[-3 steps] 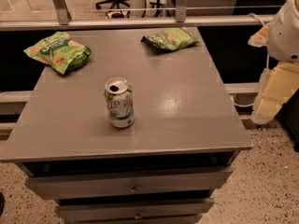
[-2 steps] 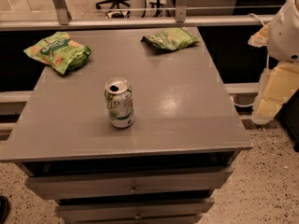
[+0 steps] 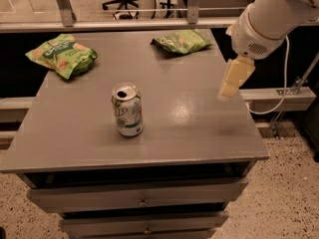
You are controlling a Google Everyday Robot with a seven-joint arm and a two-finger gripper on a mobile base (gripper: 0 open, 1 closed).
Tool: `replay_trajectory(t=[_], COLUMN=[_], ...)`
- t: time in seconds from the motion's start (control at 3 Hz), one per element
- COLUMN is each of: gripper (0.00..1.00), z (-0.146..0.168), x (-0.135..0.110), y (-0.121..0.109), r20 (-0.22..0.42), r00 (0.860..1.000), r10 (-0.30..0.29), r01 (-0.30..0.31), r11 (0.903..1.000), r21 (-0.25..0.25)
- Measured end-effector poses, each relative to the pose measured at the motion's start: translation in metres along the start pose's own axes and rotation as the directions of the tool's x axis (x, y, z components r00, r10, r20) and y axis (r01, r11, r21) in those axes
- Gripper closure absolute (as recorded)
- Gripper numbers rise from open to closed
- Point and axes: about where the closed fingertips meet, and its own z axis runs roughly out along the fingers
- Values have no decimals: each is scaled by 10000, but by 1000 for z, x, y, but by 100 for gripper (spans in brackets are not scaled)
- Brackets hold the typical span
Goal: Move green jalapeno chip bag near green rice chip bag
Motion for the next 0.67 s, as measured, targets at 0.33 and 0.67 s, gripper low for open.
replay_trajectory(t=[0.33,0.67], gripper=[0,0], z=[61,95], x=[-23,-34], y=[-73,-123], r20=[1267,2321], r00=[9898,9634], r10=[651,1339], r01=[-757,-1618], r11=[9938,9811], r21=[813,1057])
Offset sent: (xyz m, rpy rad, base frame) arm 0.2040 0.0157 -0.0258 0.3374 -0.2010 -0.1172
